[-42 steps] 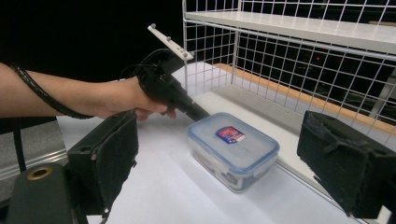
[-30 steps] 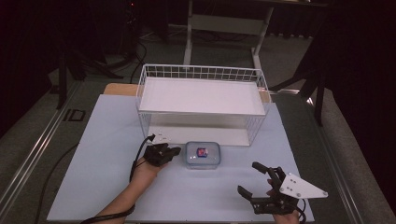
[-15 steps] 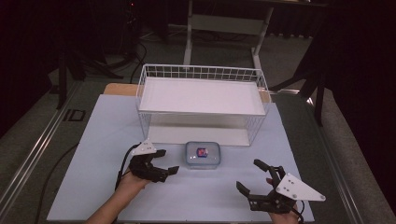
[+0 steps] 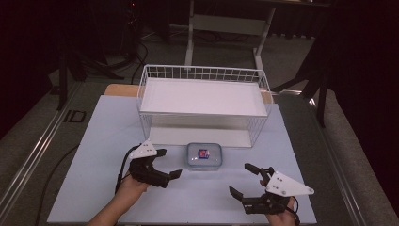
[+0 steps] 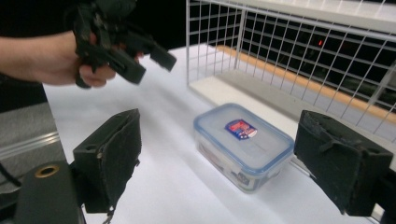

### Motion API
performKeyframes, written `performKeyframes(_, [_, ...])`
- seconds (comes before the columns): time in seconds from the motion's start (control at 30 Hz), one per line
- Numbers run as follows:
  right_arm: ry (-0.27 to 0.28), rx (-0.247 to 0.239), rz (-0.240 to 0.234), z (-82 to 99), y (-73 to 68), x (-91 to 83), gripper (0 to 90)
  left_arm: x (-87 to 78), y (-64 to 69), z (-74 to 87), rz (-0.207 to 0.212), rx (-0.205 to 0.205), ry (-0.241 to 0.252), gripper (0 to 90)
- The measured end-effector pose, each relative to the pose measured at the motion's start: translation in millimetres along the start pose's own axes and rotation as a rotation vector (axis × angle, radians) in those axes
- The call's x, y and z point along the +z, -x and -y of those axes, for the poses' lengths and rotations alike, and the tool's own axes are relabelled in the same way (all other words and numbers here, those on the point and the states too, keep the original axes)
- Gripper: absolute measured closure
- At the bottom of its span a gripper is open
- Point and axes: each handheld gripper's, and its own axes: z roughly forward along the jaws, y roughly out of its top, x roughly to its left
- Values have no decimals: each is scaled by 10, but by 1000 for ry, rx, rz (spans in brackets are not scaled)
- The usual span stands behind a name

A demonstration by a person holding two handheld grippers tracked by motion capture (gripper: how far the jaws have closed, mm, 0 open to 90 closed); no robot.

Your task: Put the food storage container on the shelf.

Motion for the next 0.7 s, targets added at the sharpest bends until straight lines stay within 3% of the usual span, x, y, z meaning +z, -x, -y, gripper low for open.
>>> performKeyframes(0.1, [-26, 8, 8, -54, 57, 41, 129, -9, 19, -93, -1, -9, 9, 26])
performKeyframes(0.17, [-42, -2, 55, -83, 111, 78, 127, 4, 25, -139, 5, -11, 4, 26])
performKeyframes(0.37, [-74, 79, 38, -128, 347, 249, 120, 129, -50, -242, 25, -73, 8, 26])
performKeyframes(0.47, [-118, 140, 20, -116, 447, 380, 120, 263, -93, -260, 35, -105, -24, 27])
performKeyframes(0.57, [-173, 219, -21, -75, 546, 540, 104, 412, -181, -232, 65, -196, -50, 27])
performKeyframes(0.63, [-195, 276, -2, -22, 604, 654, 104, 502, -231, -208, 58, -234, -80, 28])
performKeyframes(0.7, [-230, 347, -28, 50, 675, 770, 107, 598, -284, -167, 52, -293, -111, 29])
